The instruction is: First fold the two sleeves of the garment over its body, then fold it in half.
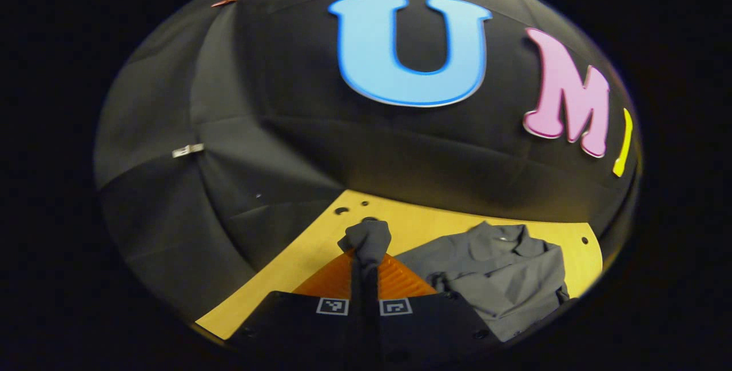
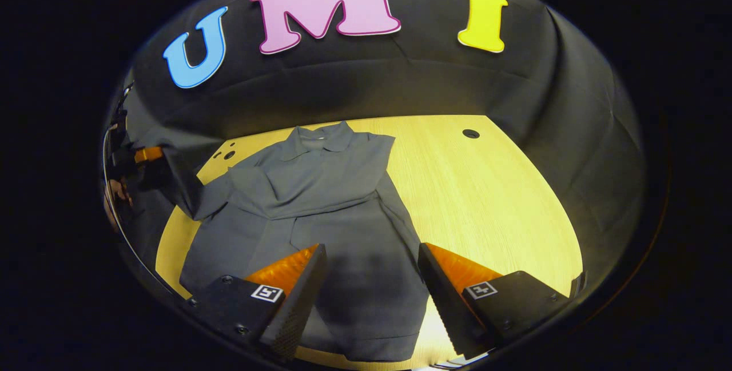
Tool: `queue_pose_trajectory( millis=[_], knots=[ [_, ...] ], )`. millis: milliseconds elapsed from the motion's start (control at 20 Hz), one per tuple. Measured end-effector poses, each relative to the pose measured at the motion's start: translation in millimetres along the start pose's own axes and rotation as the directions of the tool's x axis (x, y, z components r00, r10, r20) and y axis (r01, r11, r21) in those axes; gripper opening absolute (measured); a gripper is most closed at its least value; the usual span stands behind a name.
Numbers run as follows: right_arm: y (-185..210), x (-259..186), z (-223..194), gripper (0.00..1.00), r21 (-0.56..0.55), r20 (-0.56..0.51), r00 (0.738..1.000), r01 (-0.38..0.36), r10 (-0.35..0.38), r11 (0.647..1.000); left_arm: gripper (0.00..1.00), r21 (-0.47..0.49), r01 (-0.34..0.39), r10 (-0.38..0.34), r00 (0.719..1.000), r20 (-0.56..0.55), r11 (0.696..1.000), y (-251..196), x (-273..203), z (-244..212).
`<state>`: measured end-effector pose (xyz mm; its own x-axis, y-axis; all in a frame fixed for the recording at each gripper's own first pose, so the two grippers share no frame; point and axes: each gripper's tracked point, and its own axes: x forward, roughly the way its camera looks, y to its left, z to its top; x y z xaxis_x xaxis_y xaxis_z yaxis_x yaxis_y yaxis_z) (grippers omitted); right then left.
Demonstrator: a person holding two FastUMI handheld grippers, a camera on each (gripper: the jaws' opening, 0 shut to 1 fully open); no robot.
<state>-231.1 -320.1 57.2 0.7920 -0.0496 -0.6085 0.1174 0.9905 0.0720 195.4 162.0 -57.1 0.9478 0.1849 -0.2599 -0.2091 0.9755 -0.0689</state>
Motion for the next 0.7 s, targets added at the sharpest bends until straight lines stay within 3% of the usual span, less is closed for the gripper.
queue_pose_trajectory(
  millis=[150, 350, 600, 700],
  knots=[
    [-16.0, 0.3, -3.5, 0.99, 0.024, -0.008, 1.000, 0.017, -0.017, 1.000, 0.05, 0.037, 0.134, -0.135, 0.991, 0.011, 0.990, -79.7, 7.7, 4.8],
    [-39.8, -2.5, -11.0, 0.99, 0.045, -0.020, 0.999, 0.050, -0.049, 0.998, 0.05, 0.071, 0.293, -0.293, 0.956, -0.014, 0.954, -177.0, 8.3, -8.2],
    [-62.0, -7.4, -20.1, 0.99, 0.082, -0.033, 0.998, 0.064, -0.062, 0.995, 0.05, 0.064, 0.461, -0.456, 0.886, -0.082, 0.885, -278.9, 1.5, -37.8],
    [-68.7, -9.1, -25.4, 0.99, 0.092, -0.046, 0.997, 0.066, -0.062, 0.994, 0.05, 0.037, 0.537, -0.530, 0.840, -0.120, 0.843, -317.8, -2.8, -52.7]
  ],
)
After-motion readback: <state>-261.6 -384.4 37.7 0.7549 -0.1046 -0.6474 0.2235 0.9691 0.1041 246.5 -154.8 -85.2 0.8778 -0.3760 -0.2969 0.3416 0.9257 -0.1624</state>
